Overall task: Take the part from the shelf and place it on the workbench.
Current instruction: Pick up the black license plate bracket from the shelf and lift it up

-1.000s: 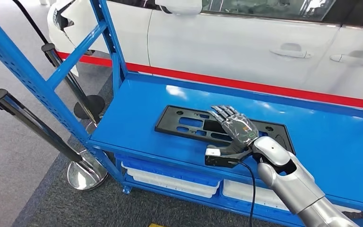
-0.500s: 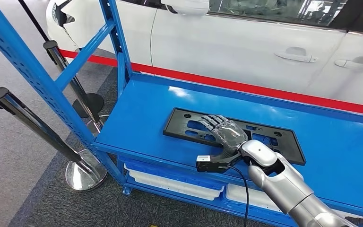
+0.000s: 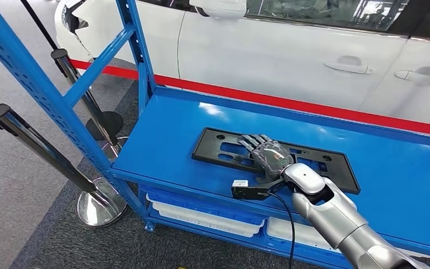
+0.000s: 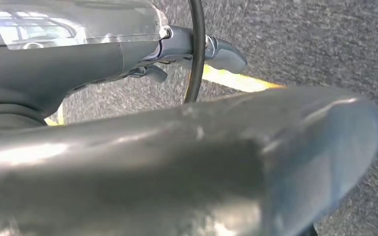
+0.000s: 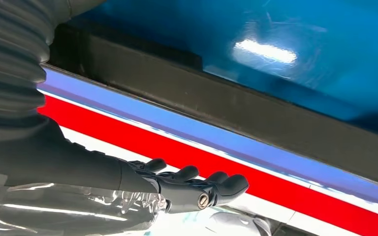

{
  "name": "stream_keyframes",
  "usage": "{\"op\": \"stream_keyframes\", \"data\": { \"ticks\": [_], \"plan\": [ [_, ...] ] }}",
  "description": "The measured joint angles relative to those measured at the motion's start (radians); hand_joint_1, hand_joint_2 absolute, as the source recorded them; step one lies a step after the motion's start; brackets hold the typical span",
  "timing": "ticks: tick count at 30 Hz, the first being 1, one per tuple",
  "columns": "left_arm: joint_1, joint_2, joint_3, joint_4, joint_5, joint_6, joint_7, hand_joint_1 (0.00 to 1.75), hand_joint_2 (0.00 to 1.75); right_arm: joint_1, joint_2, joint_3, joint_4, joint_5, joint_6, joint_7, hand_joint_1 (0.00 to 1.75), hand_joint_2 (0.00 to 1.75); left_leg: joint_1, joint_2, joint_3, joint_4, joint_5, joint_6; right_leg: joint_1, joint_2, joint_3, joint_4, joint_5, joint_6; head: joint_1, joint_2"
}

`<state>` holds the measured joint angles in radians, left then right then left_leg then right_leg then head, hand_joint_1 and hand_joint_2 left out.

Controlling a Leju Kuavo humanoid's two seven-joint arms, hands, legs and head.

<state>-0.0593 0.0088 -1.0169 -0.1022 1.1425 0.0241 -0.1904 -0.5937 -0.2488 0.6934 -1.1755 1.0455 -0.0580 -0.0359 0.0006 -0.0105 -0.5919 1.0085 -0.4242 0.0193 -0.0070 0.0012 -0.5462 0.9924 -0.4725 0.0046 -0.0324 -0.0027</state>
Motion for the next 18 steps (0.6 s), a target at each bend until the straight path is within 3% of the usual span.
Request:
{"op": "stream_keyframes", "data": {
  "ticks": [15,16,18],
  "plan": [
    [0.002,-0.001,-0.011,0.0,0.032,-0.007,0.001,0.0,0.0,0.002,-0.007,-0.091,0.016,-0.019,-0.028,0.017,0.0,1.75,0.001,0.001,0.001,0.0,0.0,0.0,0.0,0.0,-0.001,0.002,0.0,0.0,0.0,0.0],
    [0.002,-0.001,-0.011,0.0,0.033,-0.007,0.001,0.0,0.0,0.003,-0.009,-0.097,0.017,-0.019,-0.028,0.017,0.19,1.75,0.001,0.001,0.001,0.0,0.0,0.0,0.0,0.0,-0.001,0.002,0.0,0.0,0.0,0.0],
    [0.002,-0.001,-0.012,0.0,0.038,-0.008,0.001,0.0,0.0,0.007,-0.013,-0.106,0.019,-0.019,-0.027,0.017,0.84,1.75,0.001,0.001,0.001,0.0,0.0,0.0,0.0,0.0,-0.001,0.002,-0.001,0.0,0.0,0.0]
  ]
}}
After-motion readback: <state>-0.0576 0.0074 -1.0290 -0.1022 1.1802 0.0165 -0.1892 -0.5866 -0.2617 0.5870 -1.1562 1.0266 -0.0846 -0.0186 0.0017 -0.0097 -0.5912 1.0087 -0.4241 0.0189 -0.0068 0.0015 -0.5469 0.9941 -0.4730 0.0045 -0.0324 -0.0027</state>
